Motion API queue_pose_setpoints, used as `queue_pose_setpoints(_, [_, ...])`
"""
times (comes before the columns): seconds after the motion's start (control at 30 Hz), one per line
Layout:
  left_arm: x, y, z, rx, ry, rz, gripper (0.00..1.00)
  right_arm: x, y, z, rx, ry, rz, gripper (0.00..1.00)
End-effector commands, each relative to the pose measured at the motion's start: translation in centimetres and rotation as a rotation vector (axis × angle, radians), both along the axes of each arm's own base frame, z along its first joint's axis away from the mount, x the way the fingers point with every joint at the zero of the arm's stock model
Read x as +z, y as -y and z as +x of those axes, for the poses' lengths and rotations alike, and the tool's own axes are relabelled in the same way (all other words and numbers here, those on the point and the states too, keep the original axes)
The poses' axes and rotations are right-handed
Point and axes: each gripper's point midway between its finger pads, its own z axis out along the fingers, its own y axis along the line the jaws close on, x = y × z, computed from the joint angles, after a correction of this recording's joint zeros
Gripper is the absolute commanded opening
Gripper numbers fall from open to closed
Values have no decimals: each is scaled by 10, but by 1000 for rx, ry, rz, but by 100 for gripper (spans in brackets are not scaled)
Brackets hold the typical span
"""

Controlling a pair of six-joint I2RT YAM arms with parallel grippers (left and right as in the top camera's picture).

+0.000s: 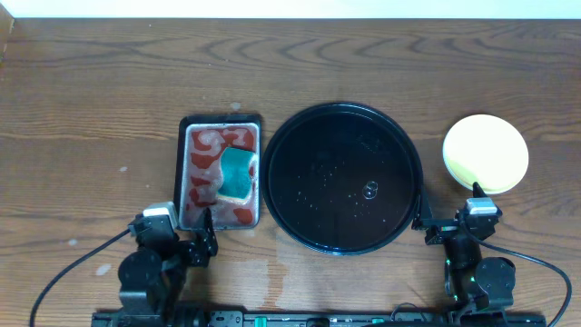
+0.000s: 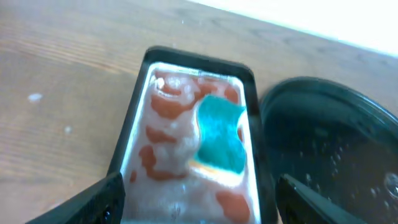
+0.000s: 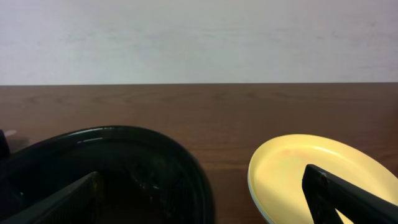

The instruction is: Clean dirty plates on tray and stack at the side

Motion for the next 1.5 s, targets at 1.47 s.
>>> queue_pose_setpoints(1.47, [-17, 3, 42, -86, 299, 237, 78, -1, 1, 0, -3, 1, -17, 99])
